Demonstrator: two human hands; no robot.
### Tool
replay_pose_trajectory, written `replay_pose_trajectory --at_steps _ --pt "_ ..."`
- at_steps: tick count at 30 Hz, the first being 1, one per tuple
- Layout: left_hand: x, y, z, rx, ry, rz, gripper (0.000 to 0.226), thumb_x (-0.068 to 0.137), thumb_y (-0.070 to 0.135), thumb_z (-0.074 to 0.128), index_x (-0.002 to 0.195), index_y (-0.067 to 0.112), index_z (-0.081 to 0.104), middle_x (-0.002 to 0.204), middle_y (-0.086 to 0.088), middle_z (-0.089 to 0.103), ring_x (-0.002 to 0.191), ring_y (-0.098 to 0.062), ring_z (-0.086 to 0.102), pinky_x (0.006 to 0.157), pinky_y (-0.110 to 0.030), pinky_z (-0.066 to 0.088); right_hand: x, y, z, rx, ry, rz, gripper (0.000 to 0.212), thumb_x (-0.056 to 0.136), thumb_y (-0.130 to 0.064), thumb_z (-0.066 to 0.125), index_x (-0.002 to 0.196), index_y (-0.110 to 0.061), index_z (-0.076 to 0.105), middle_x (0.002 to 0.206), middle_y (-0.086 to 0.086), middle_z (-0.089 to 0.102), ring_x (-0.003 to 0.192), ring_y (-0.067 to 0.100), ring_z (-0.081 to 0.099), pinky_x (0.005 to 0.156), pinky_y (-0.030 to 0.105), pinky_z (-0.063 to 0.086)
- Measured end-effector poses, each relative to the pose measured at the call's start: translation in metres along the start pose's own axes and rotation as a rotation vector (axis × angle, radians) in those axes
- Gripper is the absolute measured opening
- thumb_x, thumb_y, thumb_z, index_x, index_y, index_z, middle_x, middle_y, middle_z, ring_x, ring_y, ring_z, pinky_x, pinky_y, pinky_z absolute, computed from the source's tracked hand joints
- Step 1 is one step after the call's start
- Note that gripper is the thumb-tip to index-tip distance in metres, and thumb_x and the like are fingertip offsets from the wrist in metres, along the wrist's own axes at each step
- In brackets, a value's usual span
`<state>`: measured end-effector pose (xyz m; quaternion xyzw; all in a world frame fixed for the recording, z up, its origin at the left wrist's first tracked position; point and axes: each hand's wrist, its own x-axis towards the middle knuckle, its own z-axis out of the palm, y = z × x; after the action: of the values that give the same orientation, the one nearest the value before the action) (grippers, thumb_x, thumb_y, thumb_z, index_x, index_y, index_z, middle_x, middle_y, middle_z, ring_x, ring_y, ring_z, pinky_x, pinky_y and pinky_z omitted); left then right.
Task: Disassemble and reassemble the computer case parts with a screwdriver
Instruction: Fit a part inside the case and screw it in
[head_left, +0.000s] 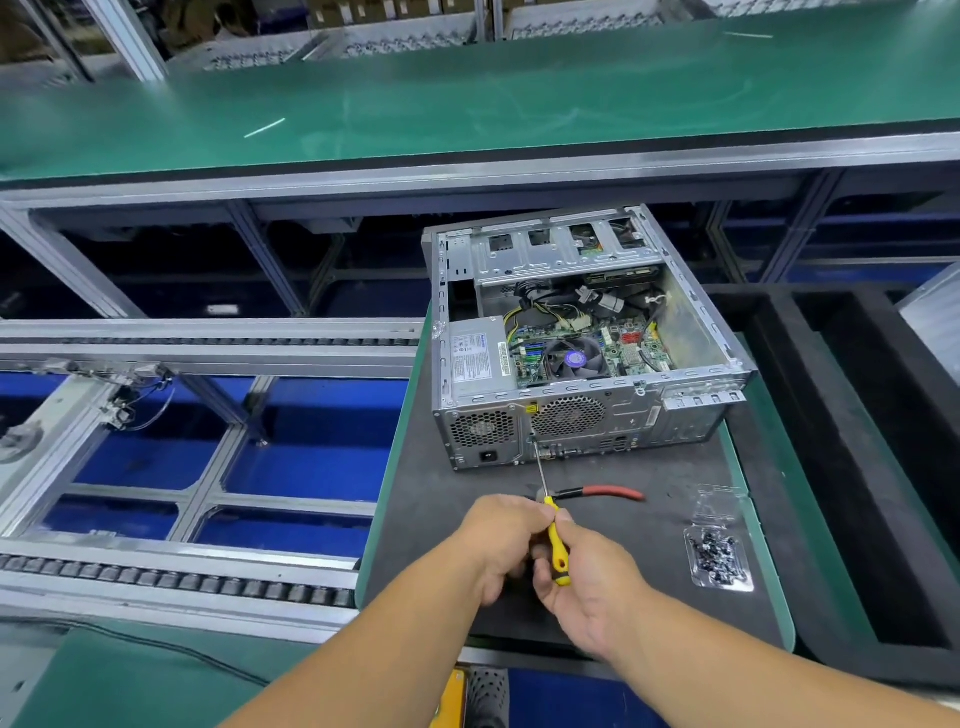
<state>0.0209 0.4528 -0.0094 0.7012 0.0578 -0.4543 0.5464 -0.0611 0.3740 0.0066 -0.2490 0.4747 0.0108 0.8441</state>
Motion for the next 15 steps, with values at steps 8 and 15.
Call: replay_pose_trajectory --at_steps 8,15 --pt "-0.020 0.020 -0.001 0.373 0.362 0.292 0.030 0.089 0.052 0.071 0.086 0.022 0.069 0.078 0.010 0.071 0.076 -0.011 0.065 0.068 -0.031 0.052 -0.001 -0.003 -0.005 0.070 0.022 -0.054 0.017 0.100 -0.004 0.062 0.117 -0.002 0.065 0.089 0.012 0.058 0.068 0.017 0.052 0.046 0.024 0.052" --pt "-0.020 0.170 -0.020 1.274 0.549 0.918 0.065 0.084 0.081 0.038 0.108 0.029 0.069 0.101 0.007 0.067 0.097 -0.021 0.063 0.079 -0.035 0.052 0.000 0.001 -0.002 0.032 0.068 -0.078 0.016 0.099 0.001 0.064 0.114 -0.005 0.064 0.090 0.014 0.057 0.065 0.017 0.053 0.054 0.030 0.056"
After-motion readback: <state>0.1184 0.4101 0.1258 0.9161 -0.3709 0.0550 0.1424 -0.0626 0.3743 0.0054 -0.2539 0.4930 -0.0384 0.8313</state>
